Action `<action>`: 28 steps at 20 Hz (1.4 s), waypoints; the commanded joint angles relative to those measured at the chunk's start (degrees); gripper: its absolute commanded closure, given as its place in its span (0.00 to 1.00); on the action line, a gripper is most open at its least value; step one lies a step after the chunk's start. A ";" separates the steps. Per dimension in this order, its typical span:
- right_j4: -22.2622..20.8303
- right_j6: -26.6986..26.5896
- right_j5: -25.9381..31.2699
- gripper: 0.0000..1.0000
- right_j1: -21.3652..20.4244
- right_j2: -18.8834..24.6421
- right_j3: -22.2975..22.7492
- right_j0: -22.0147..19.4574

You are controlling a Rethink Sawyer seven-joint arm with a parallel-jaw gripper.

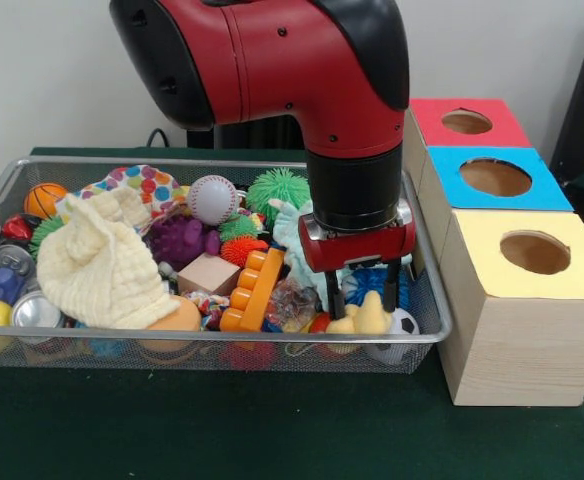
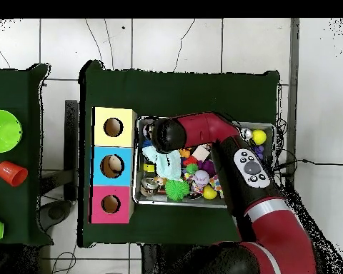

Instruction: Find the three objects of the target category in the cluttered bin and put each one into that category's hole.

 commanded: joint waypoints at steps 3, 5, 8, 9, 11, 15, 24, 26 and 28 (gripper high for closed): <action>-3.69 -3.33 -5.35 0.00 4.33 -0.34 2.71 -0.31; -3.59 -3.14 -6.19 0.00 4.44 -0.10 3.01 -0.66; -3.39 -3.12 -6.55 0.00 4.34 0.10 3.20 -0.94; -3.40 -3.15 -6.50 0.00 4.13 0.08 3.25 -0.91; -3.45 -2.69 -6.88 0.00 3.74 -0.09 3.46 -0.79; -3.45 -1.35 -7.17 0.00 2.44 -0.76 4.15 -0.26; -3.19 0.08 -7.47 0.00 1.76 -1.90 4.48 0.42; -3.38 -0.52 -7.43 0.00 1.73 -1.84 4.39 0.49; -3.25 -0.80 -7.02 0.00 1.76 -1.91 4.27 0.60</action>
